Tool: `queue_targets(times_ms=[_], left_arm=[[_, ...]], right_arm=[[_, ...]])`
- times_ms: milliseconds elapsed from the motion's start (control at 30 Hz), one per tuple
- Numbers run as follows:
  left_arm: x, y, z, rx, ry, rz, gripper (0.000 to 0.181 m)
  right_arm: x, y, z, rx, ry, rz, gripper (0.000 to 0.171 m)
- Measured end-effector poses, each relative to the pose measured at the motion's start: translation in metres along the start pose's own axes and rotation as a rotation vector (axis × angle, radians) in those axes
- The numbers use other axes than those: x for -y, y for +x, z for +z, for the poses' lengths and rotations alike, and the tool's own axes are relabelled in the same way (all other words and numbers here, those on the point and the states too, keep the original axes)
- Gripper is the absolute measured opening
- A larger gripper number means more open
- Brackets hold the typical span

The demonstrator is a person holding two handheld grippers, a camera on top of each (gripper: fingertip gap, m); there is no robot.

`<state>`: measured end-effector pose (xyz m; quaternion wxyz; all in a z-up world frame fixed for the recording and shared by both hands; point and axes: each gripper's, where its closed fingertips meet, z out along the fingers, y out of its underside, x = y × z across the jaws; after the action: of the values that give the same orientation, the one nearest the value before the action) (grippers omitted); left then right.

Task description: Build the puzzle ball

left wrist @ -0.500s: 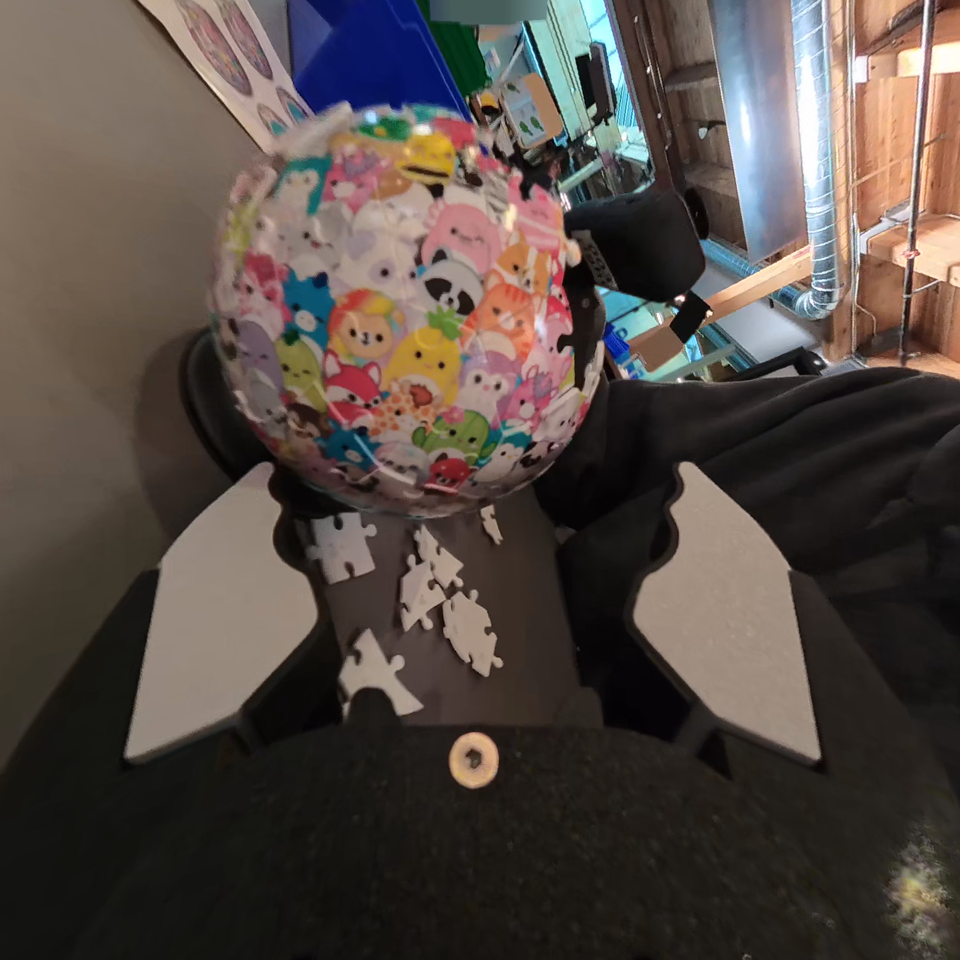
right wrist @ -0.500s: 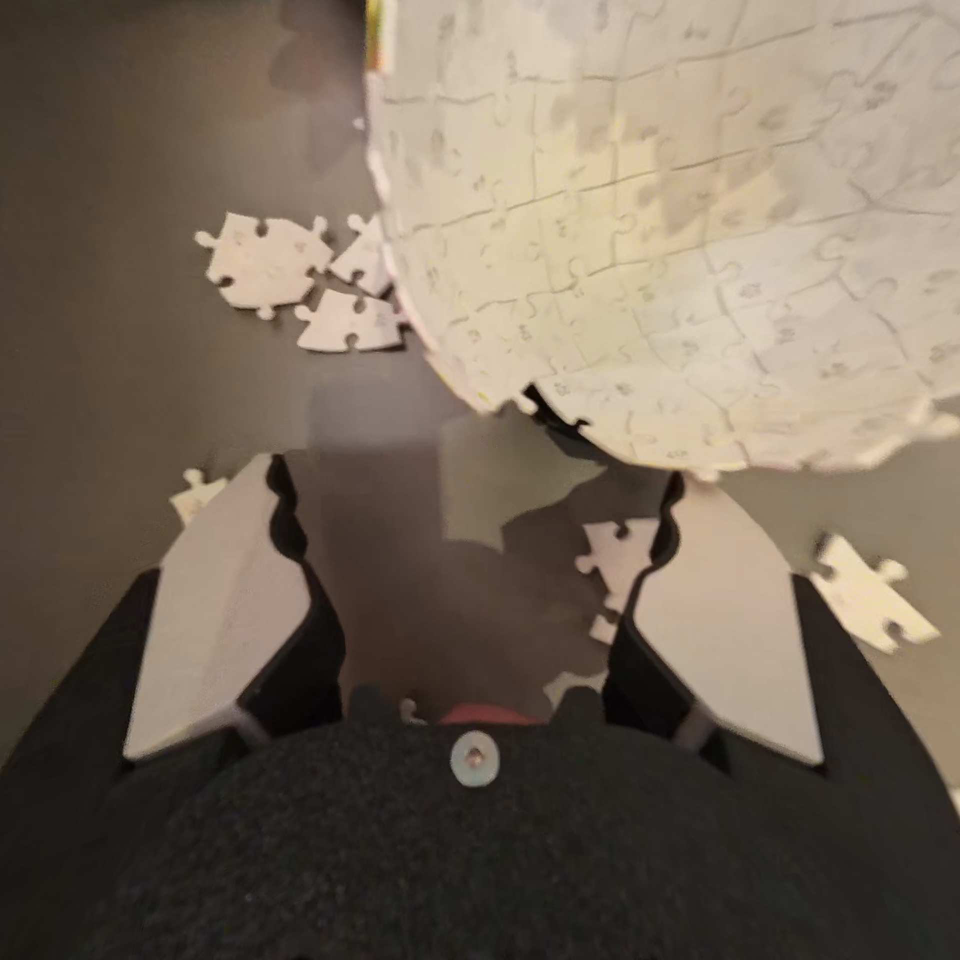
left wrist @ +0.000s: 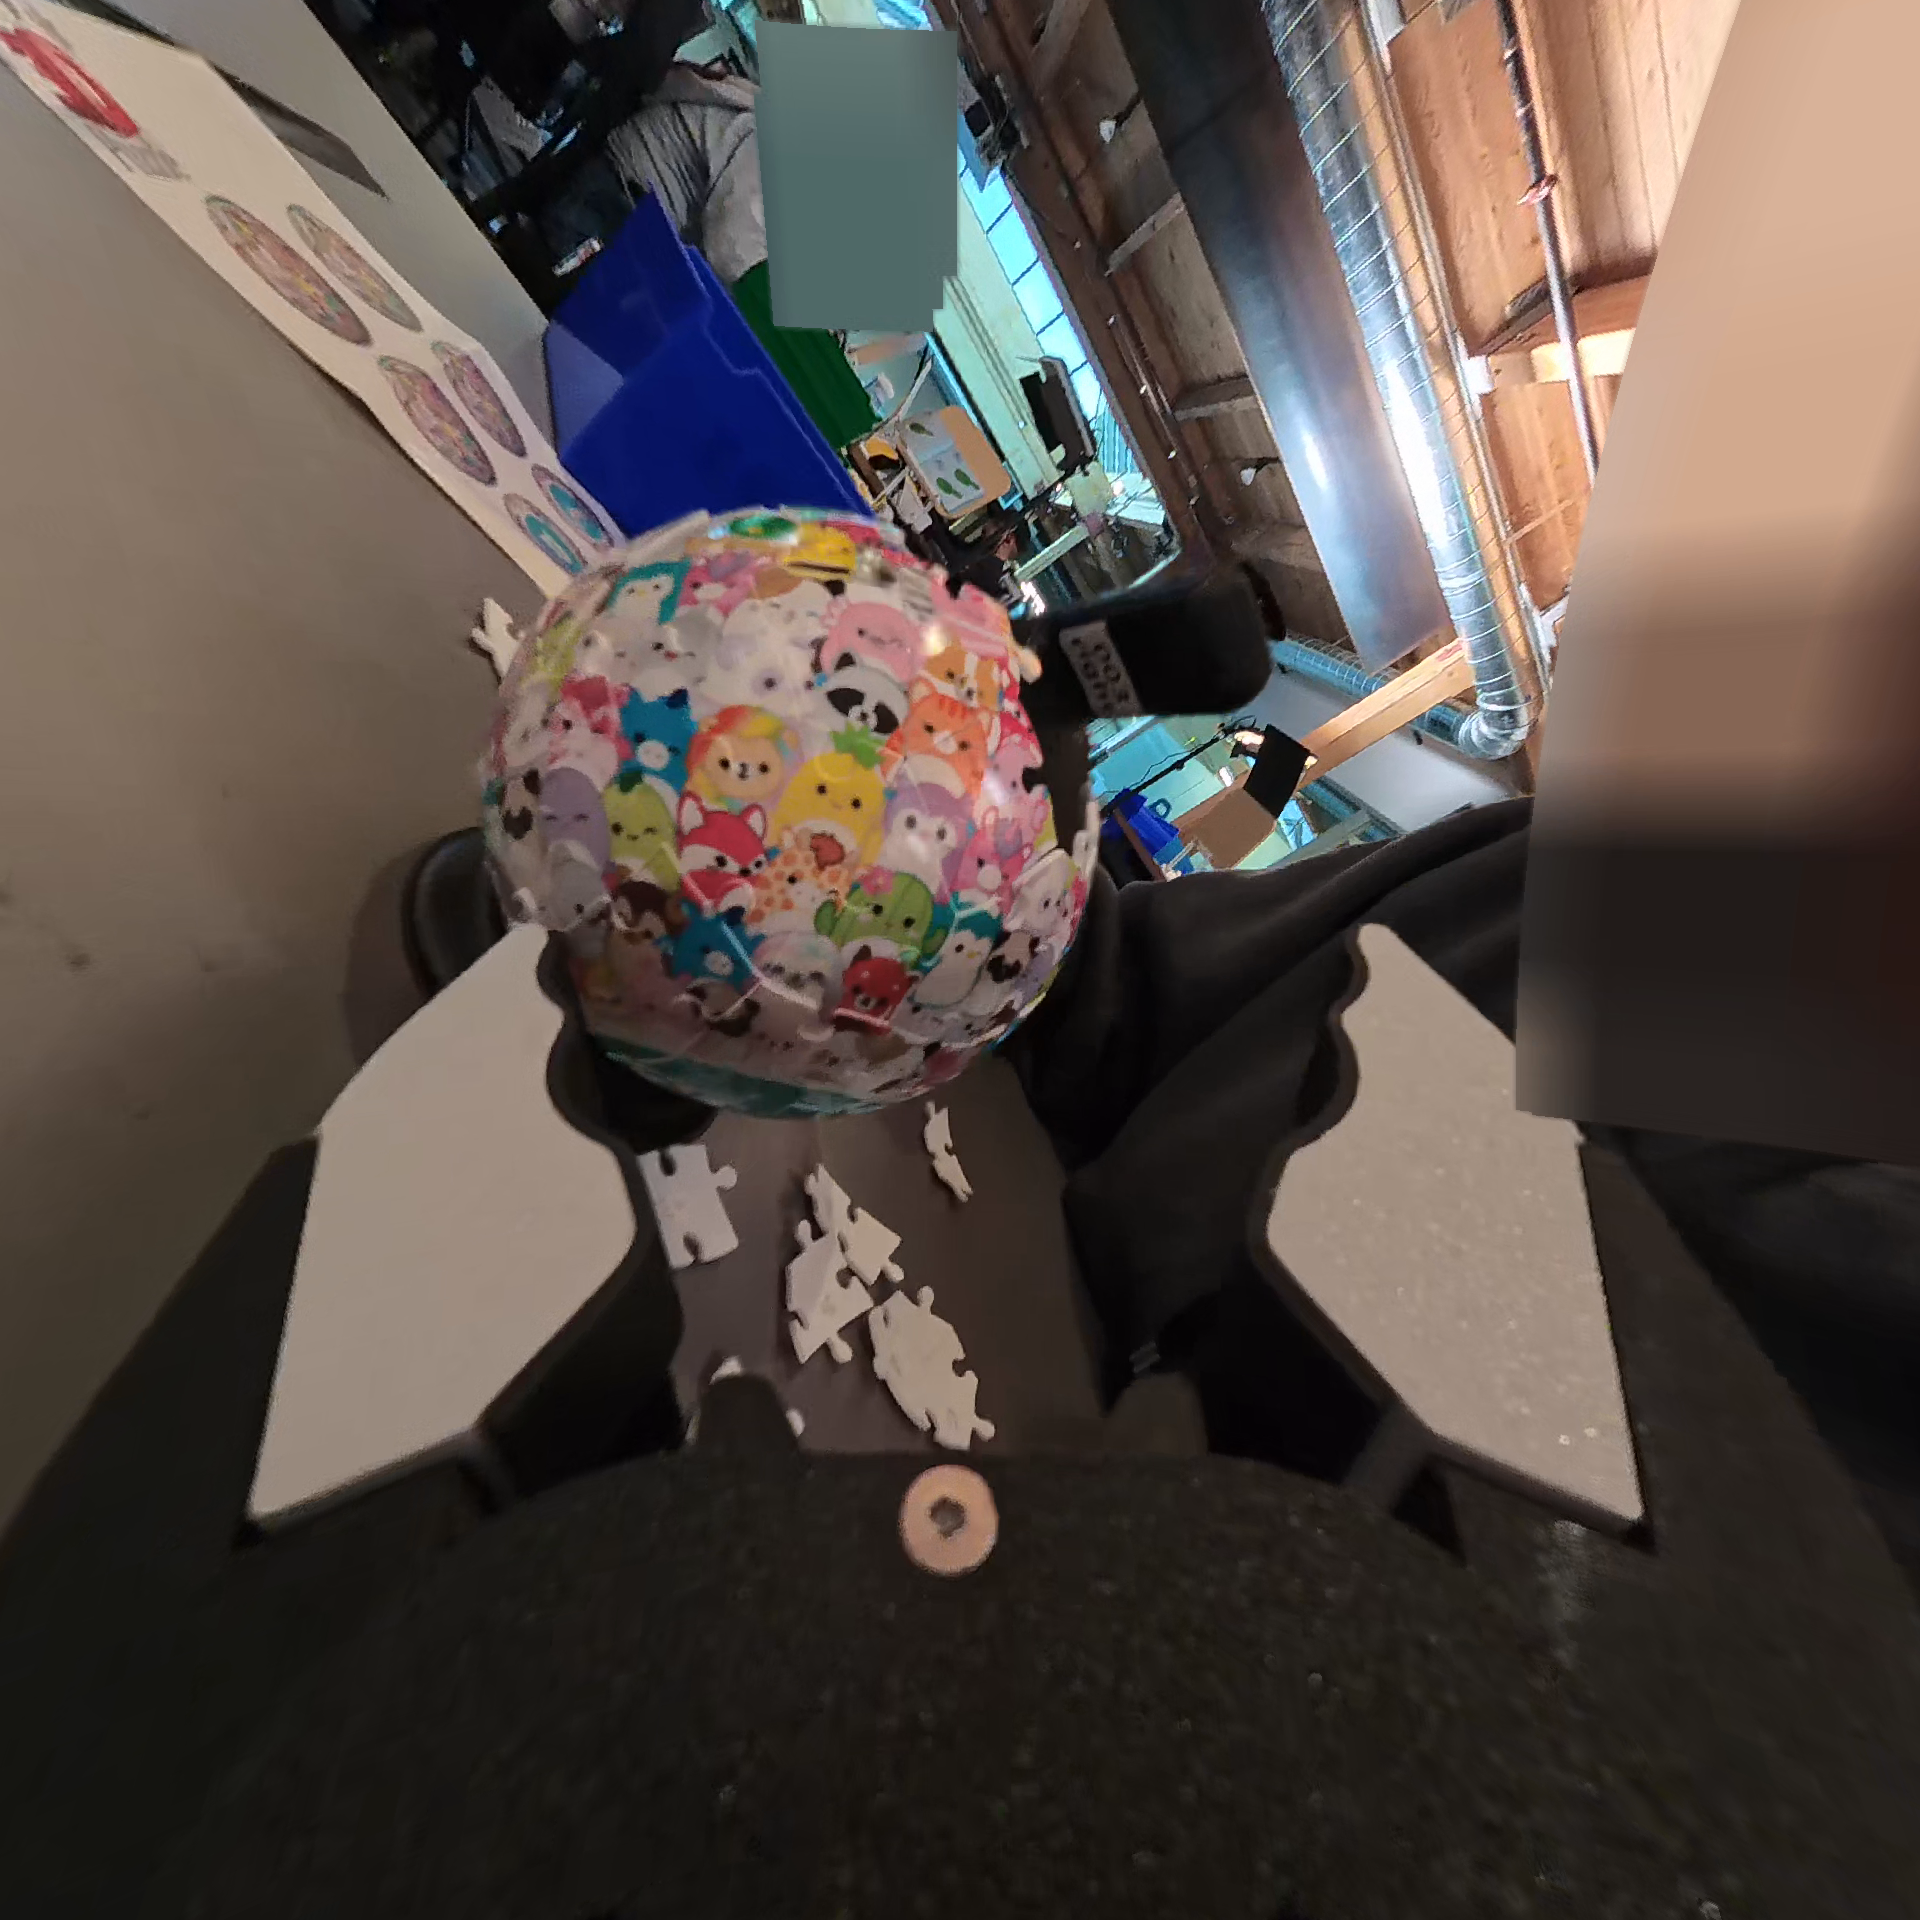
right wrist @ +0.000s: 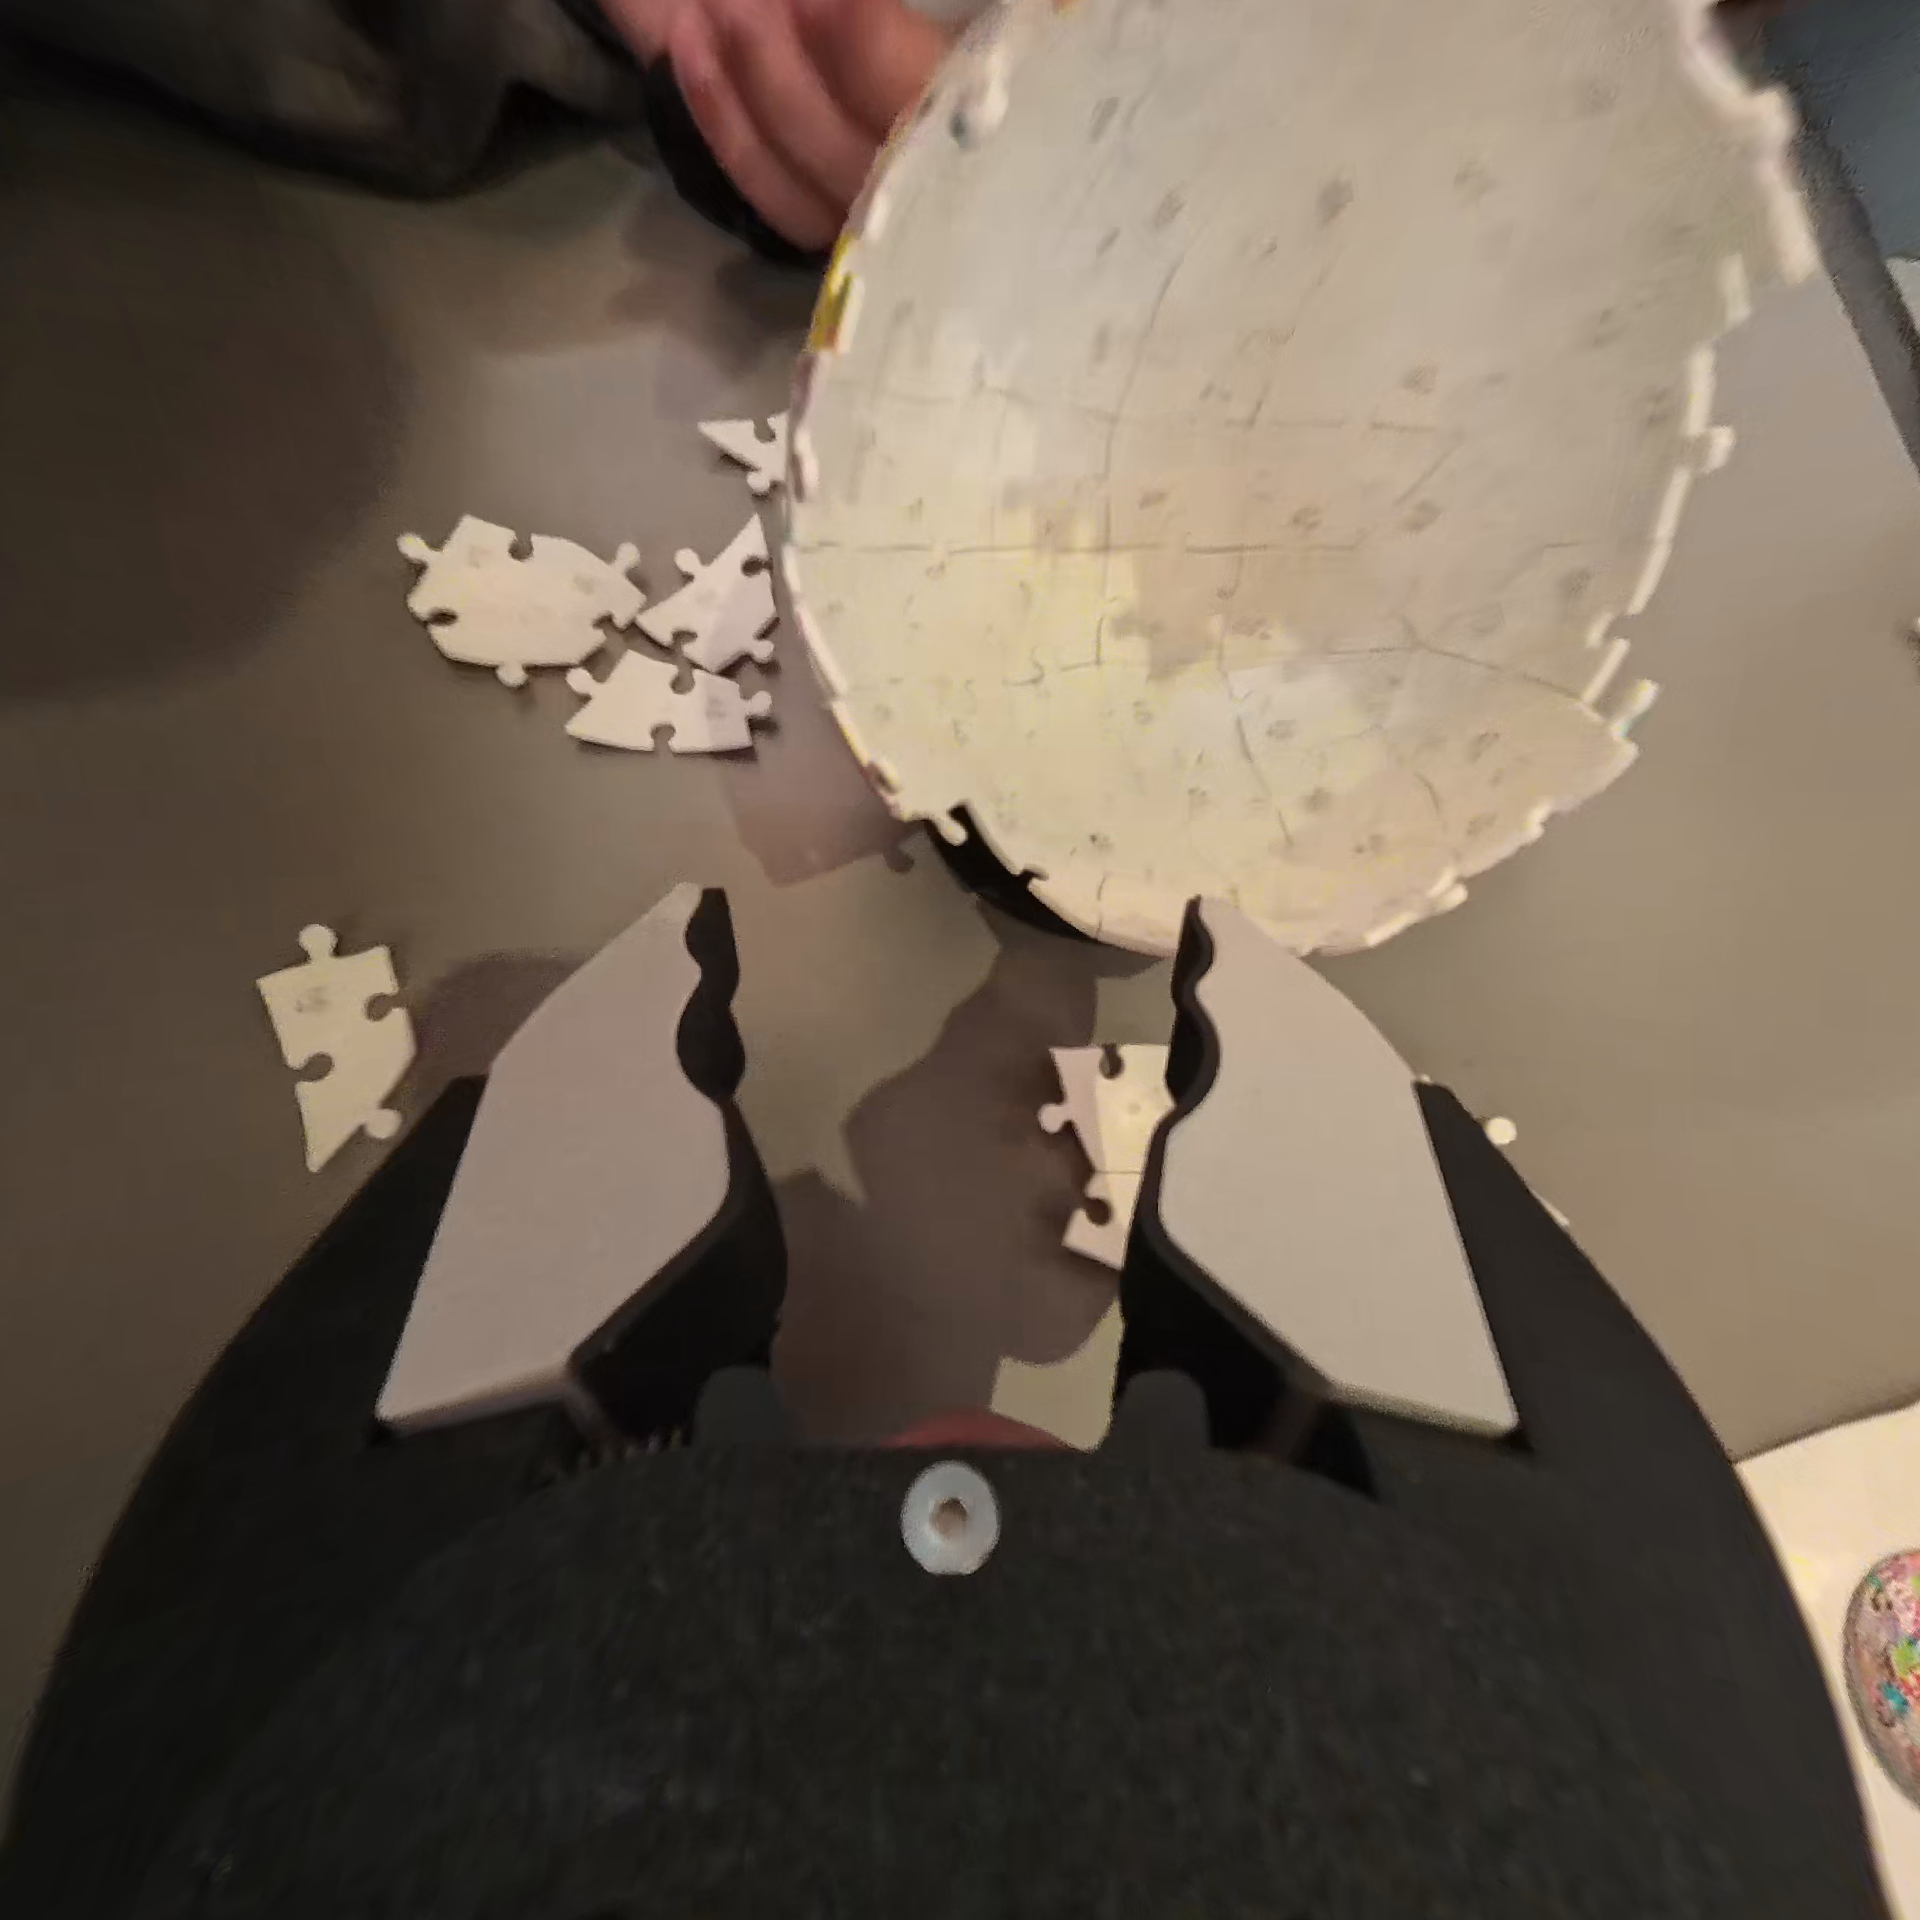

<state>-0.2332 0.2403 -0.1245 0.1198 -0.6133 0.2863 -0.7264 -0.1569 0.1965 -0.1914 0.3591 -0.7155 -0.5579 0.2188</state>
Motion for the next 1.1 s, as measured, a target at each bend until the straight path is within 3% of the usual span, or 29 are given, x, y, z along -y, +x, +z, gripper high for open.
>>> queue_targets(times_ms=[200, 433, 1100], left_arm=[[0.015, 0.009, -0.003, -0.028, 0.065, 0.011, 0.13], [0.01, 0.0, -0.004, -0.005, 0.049, -0.003, 0.129], [0.024, 0.017, -0.003, -0.044, 0.105, 0.029, 0.132]], right_arm=[[-0.002, -0.006, 0.013, 0.02, -0.049, -0.009, 0.081], [-0.004, -0.007, -0.016, -0.012, -0.085, -0.06, 0.076], [-0.018, -0.011, 0.019, 0.016, -0.166, -0.05, 0.081]])
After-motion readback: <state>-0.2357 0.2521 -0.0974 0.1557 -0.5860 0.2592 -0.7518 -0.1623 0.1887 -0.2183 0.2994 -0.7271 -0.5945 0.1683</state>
